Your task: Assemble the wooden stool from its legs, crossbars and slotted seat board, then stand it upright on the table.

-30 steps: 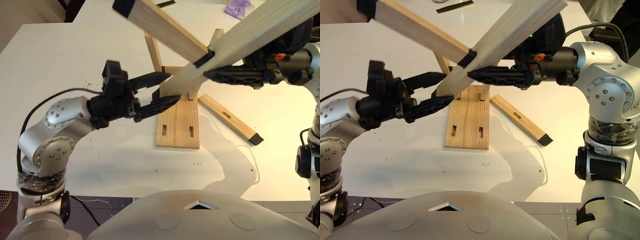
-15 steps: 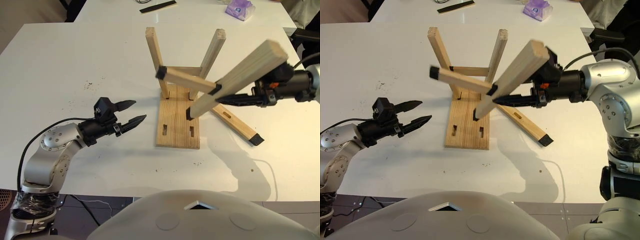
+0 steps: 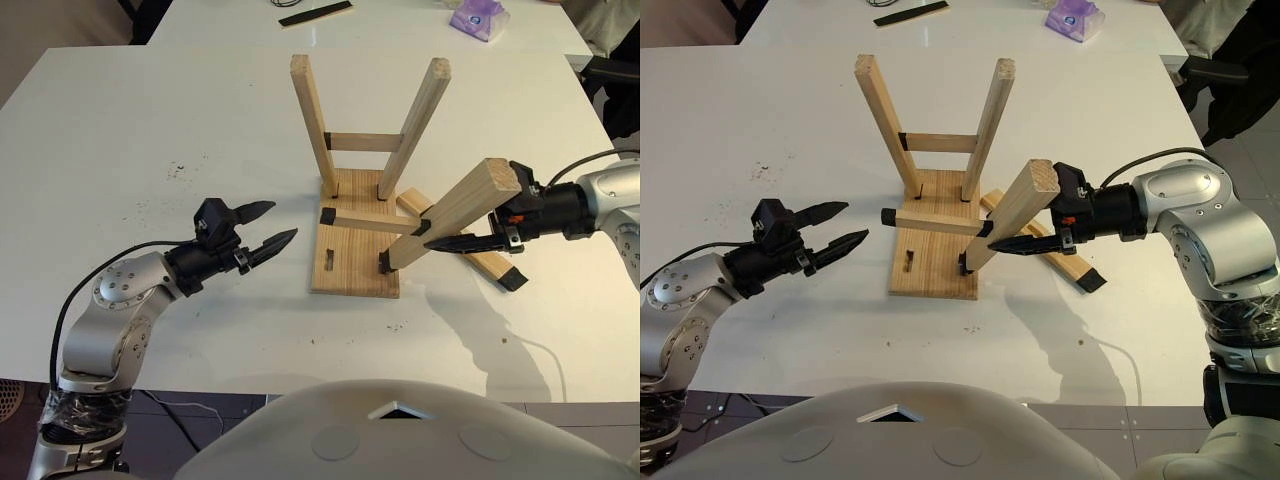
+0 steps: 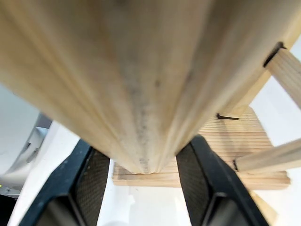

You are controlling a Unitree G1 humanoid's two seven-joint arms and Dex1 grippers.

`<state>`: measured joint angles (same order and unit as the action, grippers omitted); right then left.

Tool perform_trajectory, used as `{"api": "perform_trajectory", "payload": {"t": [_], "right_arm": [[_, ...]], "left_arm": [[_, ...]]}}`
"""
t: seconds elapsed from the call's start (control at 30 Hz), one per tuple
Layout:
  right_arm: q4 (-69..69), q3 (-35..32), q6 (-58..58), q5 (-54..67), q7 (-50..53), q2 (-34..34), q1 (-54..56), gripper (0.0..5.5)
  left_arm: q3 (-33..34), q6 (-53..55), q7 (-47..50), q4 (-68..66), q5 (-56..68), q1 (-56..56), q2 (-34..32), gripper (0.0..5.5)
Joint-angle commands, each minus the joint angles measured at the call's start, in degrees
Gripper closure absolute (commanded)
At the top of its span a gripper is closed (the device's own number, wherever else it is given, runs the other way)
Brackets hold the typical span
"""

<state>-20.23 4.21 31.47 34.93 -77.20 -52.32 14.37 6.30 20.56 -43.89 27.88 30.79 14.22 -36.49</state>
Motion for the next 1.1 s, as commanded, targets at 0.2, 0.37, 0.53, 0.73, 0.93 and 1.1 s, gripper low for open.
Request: {"api": "perform_trajectory", "payload": {"t": [0.2, 0.37, 0.53, 0.73, 0.93, 1.1], "right_arm": [[0.74, 1.38, -1.72, -3.12, 2.12, 0.49, -0.57, 3.47], [6.08, 3.26, -4.78, -7.42, 3.07, 0.90, 2.43, 3.47], [8.12, 5.26, -5.56, -9.56, 3.54, 2.13, 3.58, 3.47], [9.31, 13.10, -16.08, -20.36, 2.13, 0.41, -0.72, 3.47], [12.02, 15.31, -18.07, -21.10, 1.69, -0.21, -1.70, 3.47], [11.62, 10.82, -9.77, -11.20, 3.09, 2.98, 2.96, 3.47]], "left_arm": [[-1.41, -0.33, 1.03, 0.99, -1.98, 2.07, 1.67, 2.33], [-2.03, -0.47, 1.32, 0.85, -2.41, 1.99, 2.09, 2.33], [-2.91, -0.49, 1.64, 0.59, -2.91, 1.24, 2.61, 2.33], [-3.76, -0.48, 1.67, -0.13, -3.97, 1.77, 3.21, 2.33], [-4.25, -0.37, 1.75, -0.92, -4.61, 1.54, 3.38, 2.33], [-4.57, -0.32, 1.67, -1.18, -4.60, 1.40, 3.45, 2.33]]}}
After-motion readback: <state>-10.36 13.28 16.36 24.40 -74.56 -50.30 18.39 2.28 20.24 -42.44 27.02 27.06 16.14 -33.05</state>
